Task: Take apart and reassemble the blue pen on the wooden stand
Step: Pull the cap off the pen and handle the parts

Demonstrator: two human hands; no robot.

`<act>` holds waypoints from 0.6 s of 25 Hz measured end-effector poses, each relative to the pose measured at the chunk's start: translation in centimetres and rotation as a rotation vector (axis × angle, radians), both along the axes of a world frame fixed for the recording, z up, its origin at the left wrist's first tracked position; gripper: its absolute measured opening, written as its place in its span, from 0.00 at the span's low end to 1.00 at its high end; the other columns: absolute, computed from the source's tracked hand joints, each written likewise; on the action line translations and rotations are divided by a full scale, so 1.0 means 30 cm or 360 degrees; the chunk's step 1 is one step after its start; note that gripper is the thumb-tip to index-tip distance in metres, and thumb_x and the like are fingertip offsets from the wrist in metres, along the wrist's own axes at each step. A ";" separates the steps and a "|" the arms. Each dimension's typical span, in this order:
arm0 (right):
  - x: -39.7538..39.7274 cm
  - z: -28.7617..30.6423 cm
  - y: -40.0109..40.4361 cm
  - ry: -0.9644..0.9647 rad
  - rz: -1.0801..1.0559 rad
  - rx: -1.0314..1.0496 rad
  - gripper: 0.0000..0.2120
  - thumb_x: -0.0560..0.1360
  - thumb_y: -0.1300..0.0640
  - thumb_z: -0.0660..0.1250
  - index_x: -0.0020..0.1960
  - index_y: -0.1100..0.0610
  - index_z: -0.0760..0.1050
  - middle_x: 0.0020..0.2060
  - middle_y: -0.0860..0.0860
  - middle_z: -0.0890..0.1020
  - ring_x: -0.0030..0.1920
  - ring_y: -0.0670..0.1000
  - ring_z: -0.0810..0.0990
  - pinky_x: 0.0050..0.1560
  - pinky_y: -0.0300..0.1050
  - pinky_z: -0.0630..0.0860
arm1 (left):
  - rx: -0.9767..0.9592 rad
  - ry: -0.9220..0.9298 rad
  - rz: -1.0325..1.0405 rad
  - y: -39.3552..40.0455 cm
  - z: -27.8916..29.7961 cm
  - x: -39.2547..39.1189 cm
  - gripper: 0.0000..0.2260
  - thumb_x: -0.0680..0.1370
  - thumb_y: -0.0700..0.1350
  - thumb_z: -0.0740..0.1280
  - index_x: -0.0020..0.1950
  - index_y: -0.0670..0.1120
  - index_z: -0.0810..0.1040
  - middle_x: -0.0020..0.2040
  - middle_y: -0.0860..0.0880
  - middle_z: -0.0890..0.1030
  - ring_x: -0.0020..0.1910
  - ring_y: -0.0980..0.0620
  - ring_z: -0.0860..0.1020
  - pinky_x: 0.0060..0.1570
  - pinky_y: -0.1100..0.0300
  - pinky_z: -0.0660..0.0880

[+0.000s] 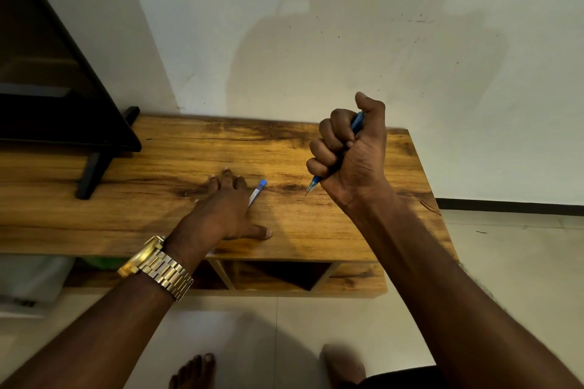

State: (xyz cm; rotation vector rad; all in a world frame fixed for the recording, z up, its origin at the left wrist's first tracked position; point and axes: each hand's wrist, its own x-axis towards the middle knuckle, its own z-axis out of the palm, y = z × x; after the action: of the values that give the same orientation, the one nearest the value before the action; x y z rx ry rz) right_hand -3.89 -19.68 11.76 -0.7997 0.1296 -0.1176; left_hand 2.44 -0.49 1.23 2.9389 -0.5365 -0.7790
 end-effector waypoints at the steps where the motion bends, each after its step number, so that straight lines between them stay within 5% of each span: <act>1: 0.001 -0.001 0.001 -0.0001 0.0003 0.0010 0.33 0.86 0.38 0.53 0.25 0.51 0.60 0.25 0.47 0.53 0.23 0.46 0.50 0.27 0.35 0.52 | -0.0001 -0.0003 0.0004 0.001 -0.004 0.002 0.64 0.66 0.71 0.78 0.87 0.44 0.45 0.87 0.39 0.40 0.86 0.31 0.42 0.81 0.34 0.57; 15: 0.010 -0.021 -0.020 0.0006 -0.0046 0.0292 0.33 0.86 0.40 0.54 0.25 0.51 0.61 0.20 0.45 0.60 0.25 0.46 0.49 0.26 0.36 0.51 | 0.0017 0.0007 0.0023 -0.005 -0.004 0.003 0.65 0.66 0.71 0.78 0.87 0.44 0.44 0.87 0.38 0.39 0.86 0.32 0.41 0.82 0.36 0.55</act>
State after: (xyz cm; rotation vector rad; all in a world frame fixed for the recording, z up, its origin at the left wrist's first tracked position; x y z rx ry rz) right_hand -3.57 -20.26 11.14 -0.6153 0.1534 -0.1293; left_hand 2.54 -0.64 1.13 2.9466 -0.5122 -0.7887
